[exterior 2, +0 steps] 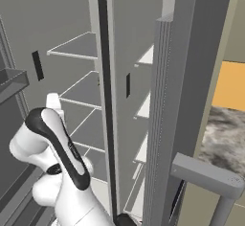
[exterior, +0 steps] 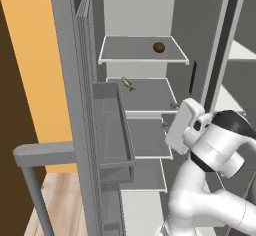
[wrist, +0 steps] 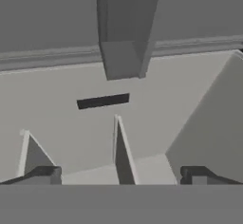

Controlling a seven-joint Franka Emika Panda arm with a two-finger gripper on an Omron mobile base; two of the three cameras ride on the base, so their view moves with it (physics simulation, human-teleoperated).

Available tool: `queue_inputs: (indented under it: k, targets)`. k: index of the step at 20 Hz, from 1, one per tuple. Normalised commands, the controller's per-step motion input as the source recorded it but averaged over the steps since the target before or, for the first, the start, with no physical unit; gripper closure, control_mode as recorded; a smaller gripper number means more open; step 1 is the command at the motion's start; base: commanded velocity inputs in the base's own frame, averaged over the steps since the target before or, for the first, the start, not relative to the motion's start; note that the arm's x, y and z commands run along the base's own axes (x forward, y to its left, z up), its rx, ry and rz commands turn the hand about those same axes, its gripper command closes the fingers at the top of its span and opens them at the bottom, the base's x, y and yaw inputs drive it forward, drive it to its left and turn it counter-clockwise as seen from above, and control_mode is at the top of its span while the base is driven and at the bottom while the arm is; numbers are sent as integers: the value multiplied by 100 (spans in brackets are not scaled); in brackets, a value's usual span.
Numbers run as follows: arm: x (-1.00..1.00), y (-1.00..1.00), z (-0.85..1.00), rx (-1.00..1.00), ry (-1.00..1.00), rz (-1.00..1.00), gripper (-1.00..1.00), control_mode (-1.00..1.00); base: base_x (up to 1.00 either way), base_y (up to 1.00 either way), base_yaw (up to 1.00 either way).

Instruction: Take the bell pepper and kiwi from the fridge shelf and place them in the freezer drawer to begin freezing them.

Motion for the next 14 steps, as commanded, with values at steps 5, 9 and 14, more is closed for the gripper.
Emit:
queue_inputs:
  k: [5,9,14]
  targets:
    - [-23,-30,0,-62,-7,-32,-100,-100,0,0,0]
    - [-6,-39,0,-63,-8,-28,-100,-100,0,0,0]
    - [0,-45,0,-63,-3,-24,-100,-100,0,0,0]
